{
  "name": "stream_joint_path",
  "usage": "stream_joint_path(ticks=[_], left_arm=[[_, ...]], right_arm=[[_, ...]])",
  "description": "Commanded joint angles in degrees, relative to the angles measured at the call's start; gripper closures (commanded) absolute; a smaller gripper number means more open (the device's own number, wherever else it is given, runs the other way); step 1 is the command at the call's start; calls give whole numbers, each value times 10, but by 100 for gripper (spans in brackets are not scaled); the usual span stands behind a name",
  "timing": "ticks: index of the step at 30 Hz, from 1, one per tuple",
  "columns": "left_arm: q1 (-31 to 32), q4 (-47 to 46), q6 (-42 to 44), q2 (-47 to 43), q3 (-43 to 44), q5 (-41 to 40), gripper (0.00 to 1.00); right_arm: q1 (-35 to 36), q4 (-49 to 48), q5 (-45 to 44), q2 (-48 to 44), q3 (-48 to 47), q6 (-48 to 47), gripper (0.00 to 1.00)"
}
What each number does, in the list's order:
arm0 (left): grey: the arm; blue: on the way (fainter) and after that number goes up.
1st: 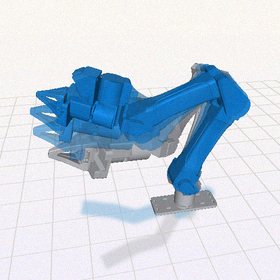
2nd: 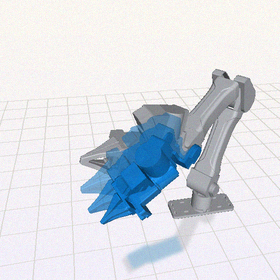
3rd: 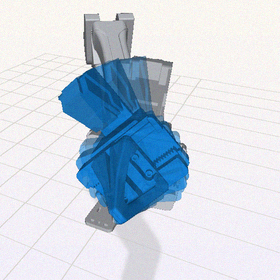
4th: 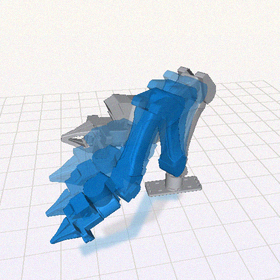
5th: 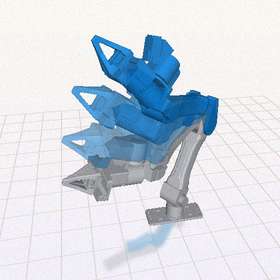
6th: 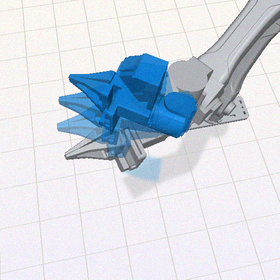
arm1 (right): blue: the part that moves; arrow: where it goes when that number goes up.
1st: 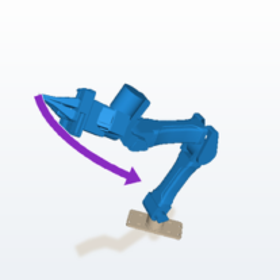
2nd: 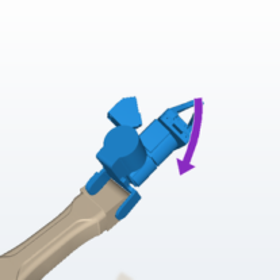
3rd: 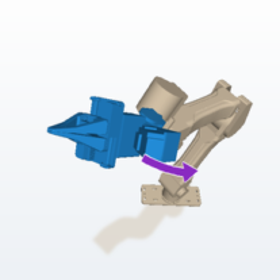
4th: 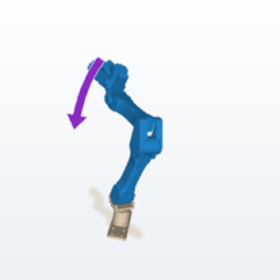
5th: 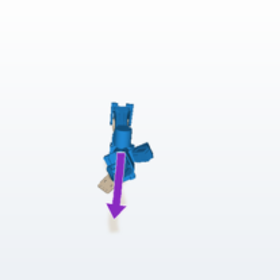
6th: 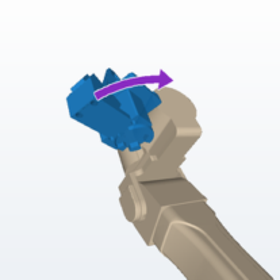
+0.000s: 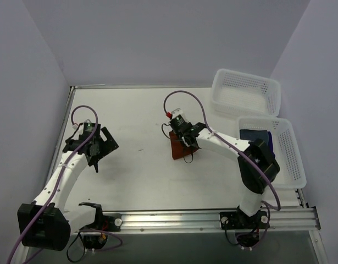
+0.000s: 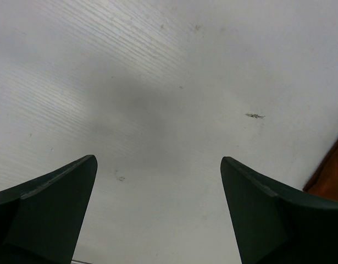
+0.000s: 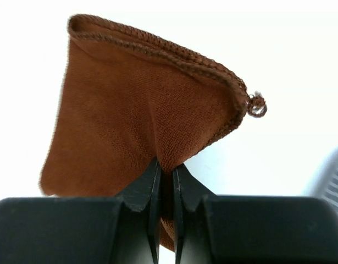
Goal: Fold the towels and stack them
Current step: Pick up the towel from the center of the board, then place the towel in the bin.
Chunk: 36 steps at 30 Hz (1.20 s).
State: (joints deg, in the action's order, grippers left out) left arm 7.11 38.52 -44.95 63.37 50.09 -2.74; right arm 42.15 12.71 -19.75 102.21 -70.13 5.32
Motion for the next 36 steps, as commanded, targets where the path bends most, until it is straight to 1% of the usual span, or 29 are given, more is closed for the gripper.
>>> stream_joint_path(ticks=[1,5,6,9,15,18,20,22,26,29,33,36], left_arm=[[-6,-12,11,-1,0,9,6],[-7,-21,14,17,4,25,6],[-6,-23,15,21,5,27,6],[-6,-30,15,31,5,27,6],[-6,-34,18,40,8,27,6],[-7,-34,20,46,10,27,6],[-8,-35,21,51,12,27,6],[-8,-38,21,54,12,27,6],[-8,-45,25,55,16,27,6],[-8,-55,25,50,15,27,6],[-8,-63,28,47,17,27,6],[-8,-71,33,47,18,27,6]], right_arm=[[-12,103,-60,-59,14,-20,100],[-36,172,-98,-109,32,0,100],[-57,191,-99,-129,35,0,100],[-96,203,-98,-161,40,-13,100],[-161,217,-111,-188,34,-36,100],[-202,219,-113,-201,33,-48,100],[-232,217,-104,-209,35,-74,100],[-255,212,-87,-218,38,-87,100],[-324,195,-58,-226,47,-116,100],[-352,177,-29,-221,48,-130,100],[-412,150,1,-202,51,-144,100],[-419,136,9,-185,52,-151,100]])
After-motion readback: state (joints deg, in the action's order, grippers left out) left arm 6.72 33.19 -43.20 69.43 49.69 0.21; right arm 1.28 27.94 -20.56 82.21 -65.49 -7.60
